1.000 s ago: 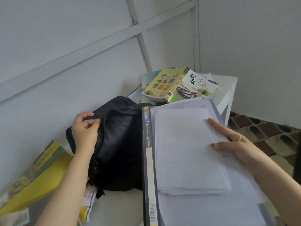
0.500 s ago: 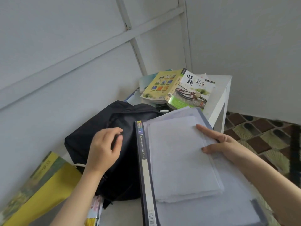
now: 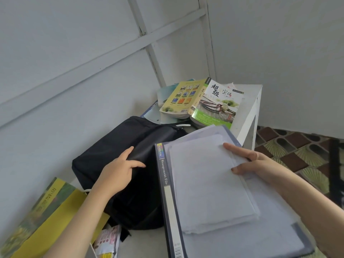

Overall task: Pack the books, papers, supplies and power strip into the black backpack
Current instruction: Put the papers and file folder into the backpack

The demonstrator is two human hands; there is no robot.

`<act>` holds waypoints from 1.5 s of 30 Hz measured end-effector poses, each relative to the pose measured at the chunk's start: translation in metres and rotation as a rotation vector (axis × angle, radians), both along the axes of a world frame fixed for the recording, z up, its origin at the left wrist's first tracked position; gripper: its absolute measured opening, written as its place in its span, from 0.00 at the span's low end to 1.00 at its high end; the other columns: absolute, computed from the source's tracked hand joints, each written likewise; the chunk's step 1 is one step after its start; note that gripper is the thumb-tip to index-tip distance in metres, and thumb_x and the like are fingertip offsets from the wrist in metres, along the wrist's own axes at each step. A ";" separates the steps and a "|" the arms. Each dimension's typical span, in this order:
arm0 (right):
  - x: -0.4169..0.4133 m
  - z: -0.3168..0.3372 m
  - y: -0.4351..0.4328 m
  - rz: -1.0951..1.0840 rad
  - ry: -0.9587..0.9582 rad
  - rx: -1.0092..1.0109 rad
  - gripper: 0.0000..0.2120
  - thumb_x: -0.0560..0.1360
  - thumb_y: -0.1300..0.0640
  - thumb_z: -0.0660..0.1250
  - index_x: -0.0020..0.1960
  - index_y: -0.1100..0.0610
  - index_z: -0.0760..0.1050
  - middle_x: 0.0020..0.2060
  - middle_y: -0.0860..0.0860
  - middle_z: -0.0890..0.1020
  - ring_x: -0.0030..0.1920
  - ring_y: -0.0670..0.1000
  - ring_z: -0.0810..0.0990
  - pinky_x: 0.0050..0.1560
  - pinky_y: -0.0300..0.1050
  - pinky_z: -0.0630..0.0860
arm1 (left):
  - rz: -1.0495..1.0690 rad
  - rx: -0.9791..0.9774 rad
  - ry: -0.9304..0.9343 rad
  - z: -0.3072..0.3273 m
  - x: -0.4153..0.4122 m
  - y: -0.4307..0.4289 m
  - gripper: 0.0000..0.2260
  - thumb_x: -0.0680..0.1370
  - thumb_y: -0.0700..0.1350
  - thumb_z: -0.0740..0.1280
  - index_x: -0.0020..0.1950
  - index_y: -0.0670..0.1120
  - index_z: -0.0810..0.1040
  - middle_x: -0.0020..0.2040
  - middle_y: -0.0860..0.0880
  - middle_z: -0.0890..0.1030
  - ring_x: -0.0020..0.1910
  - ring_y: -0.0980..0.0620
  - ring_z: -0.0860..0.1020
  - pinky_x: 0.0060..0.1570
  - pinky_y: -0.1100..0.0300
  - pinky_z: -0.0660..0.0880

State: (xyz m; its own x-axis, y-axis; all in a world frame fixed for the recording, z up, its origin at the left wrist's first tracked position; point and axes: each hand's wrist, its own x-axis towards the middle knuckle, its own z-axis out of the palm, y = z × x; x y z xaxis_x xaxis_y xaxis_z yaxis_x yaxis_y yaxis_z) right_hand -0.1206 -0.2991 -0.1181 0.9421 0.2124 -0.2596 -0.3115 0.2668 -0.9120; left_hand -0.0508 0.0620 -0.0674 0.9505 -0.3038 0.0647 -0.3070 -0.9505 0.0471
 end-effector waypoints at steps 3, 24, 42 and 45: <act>0.000 0.000 0.000 0.003 0.008 -0.011 0.31 0.70 0.75 0.64 0.63 0.46 0.75 0.53 0.54 0.83 0.50 0.58 0.83 0.44 0.46 0.81 | 0.027 0.045 0.042 -0.005 0.004 -0.003 0.11 0.80 0.50 0.58 0.56 0.64 0.74 0.76 0.52 0.58 0.66 0.49 0.69 0.54 0.58 0.73; 0.010 0.025 -0.005 0.214 0.038 -0.113 0.30 0.71 0.75 0.63 0.63 0.47 0.76 0.55 0.54 0.83 0.53 0.57 0.82 0.52 0.50 0.80 | 0.040 -0.200 0.074 0.031 0.004 0.009 0.26 0.77 0.36 0.65 0.65 0.64 0.70 0.71 0.51 0.68 0.70 0.48 0.67 0.67 0.54 0.63; 0.104 0.055 0.094 0.425 -0.174 -0.868 0.29 0.70 0.64 0.70 0.69 0.48 0.71 0.61 0.48 0.73 0.59 0.51 0.72 0.57 0.40 0.71 | -0.016 -0.230 0.007 0.024 0.004 0.018 0.29 0.77 0.36 0.64 0.61 0.72 0.66 0.71 0.55 0.68 0.68 0.52 0.69 0.62 0.64 0.64; 0.102 0.056 0.093 0.259 -0.403 -1.074 0.23 0.71 0.59 0.71 0.66 0.51 0.73 0.53 0.47 0.77 0.56 0.53 0.73 0.50 0.40 0.72 | -0.029 -0.250 0.019 0.020 0.005 0.020 0.30 0.77 0.36 0.65 0.59 0.74 0.65 0.70 0.56 0.69 0.67 0.53 0.69 0.61 0.65 0.65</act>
